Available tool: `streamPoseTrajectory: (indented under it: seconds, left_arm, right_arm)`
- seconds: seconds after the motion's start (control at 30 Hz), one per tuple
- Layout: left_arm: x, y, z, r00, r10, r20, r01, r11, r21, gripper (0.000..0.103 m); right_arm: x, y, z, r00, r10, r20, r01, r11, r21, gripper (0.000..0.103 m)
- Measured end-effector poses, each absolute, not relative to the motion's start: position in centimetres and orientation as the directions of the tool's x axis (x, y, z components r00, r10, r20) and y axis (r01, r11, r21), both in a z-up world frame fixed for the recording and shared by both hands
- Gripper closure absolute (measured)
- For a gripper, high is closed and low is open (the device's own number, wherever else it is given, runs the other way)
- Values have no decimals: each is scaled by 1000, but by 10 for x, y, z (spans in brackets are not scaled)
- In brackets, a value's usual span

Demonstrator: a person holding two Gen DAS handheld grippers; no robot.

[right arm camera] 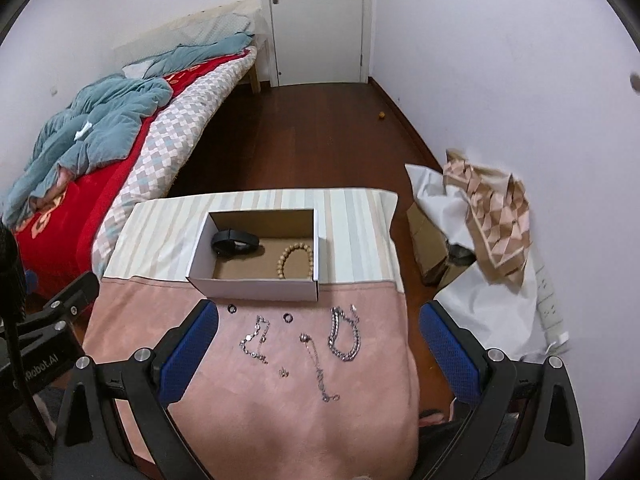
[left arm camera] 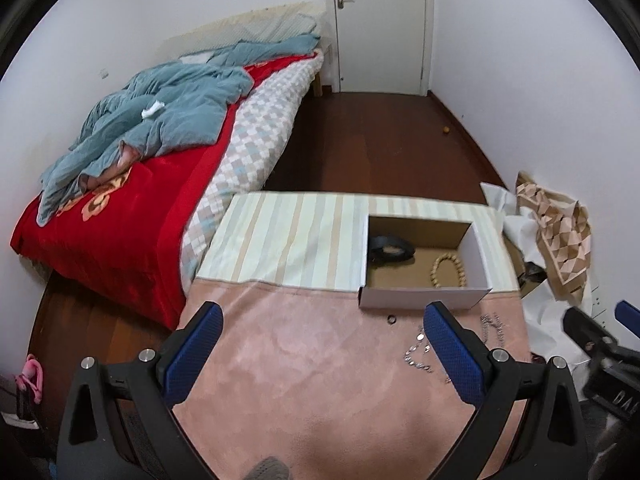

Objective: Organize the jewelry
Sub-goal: 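Lift both open tools out of the box, then grasp the thick silver chain bracelet with the right tool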

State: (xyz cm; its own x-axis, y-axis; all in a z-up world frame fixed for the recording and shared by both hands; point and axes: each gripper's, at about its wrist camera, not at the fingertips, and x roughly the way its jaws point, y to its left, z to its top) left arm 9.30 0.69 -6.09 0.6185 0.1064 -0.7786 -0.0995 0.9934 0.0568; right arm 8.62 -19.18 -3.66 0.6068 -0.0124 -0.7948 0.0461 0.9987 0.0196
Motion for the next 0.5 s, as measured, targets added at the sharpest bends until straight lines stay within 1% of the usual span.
streamPoseTrajectory:
  seconds: [0.17, 0.3, 0.37, 0.43, 0.5]
  left_arm:
    - [101, 4, -106, 544, 144, -826, -109, 989, 100, 0]
    - [108, 0, -138, 505, 180, -844, -104, 984, 148, 0]
    - [113, -3, -154, 483, 205, -851, -102, 979, 177, 0]
    - [118, -3, -165, 469, 214, -857, -101, 977, 189, 0]
    - [122, -3, -177, 447, 223, -866, -102, 975, 198, 0]
  right_arm:
    - [91, -223, -80, 529, 4, -849, 118, 990, 78, 1]
    - [98, -249, -121, 477, 5, -879, 171, 980, 98, 2]
    - [102, -259, -140, 456, 4, -890, 186, 978, 99, 7]
    - [107, -265, -159, 431, -13, -902, 199, 977, 81, 21]
    - [112, -270, -182, 396, -16, -918, 207, 976, 73, 30]
